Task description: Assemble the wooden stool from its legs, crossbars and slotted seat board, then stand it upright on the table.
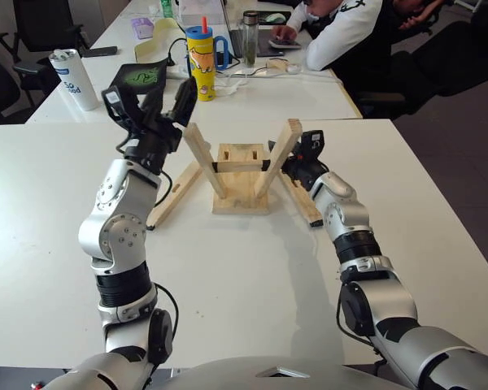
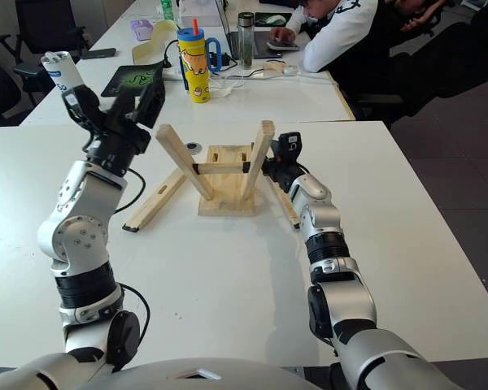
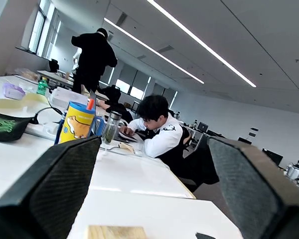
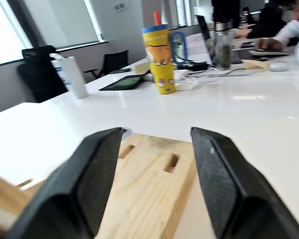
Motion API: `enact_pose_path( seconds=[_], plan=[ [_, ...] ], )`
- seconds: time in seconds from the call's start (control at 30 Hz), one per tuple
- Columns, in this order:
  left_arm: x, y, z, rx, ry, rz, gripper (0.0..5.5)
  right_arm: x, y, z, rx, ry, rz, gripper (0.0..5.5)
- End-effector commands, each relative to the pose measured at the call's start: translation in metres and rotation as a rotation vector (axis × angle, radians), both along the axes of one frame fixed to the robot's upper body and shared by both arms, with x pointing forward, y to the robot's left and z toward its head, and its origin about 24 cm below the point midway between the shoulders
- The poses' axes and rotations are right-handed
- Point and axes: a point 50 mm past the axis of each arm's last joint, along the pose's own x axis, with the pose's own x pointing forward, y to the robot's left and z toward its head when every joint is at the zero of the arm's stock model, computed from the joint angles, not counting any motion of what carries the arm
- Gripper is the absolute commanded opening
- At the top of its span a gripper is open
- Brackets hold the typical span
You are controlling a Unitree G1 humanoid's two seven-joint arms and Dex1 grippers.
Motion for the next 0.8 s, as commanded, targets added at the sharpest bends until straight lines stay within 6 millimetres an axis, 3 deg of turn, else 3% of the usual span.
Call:
enact_pose_path(
  seconds=[0.03, 0.1, 0.2, 0.3, 0.43, 0.53, 0.6, 0.7, 0.8],
  plan=[
    [0.005, 0.019, 0.074, 0.308, -0.261, 0.200, 3.97, -0.042, 0.031, 0.012, -0.018, -0.024, 0.556, 2.56],
    [0.013, 0.014, 0.123, 0.495, -0.381, 0.311, 3.97, -0.058, 0.042, 0.014, -0.019, -0.013, 0.684, 2.56],
    [0.008, -0.014, 0.196, 0.589, -0.583, 0.369, 3.97, -0.065, 0.053, 0.023, 0.003, -0.018, 0.738, 2.56],
    [-0.002, -0.033, 0.245, 0.590, -0.709, 0.385, 3.97, -0.062, 0.056, 0.030, 0.003, -0.032, 0.728, 2.56],
    [-0.004, -0.034, 0.263, 0.566, -0.739, 0.410, 3.97, -0.051, 0.049, 0.032, -0.048, -0.041, 0.648, 2.56],
    [-0.002, -0.035, 0.267, 0.577, -0.735, 0.396, 3.97, -0.015, 0.027, 0.016, -0.319, -0.053, 0.331, 2.56],
    [0.000, -0.034, 0.267, 0.572, -0.729, 0.398, 3.97, -0.006, 0.023, 0.010, -0.421, -0.067, 0.251, 2.56],
    [0.002, -0.027, 0.266, 0.564, -0.722, 0.414, 3.97, -0.007, 0.034, 0.000, -0.512, -0.112, 0.274, 2.56],
    [0.001, -0.022, 0.263, 0.563, -0.714, 0.424, 3.97, -0.023, 0.056, 0.002, -0.488, -0.177, 0.423, 2.56]
  ],
)
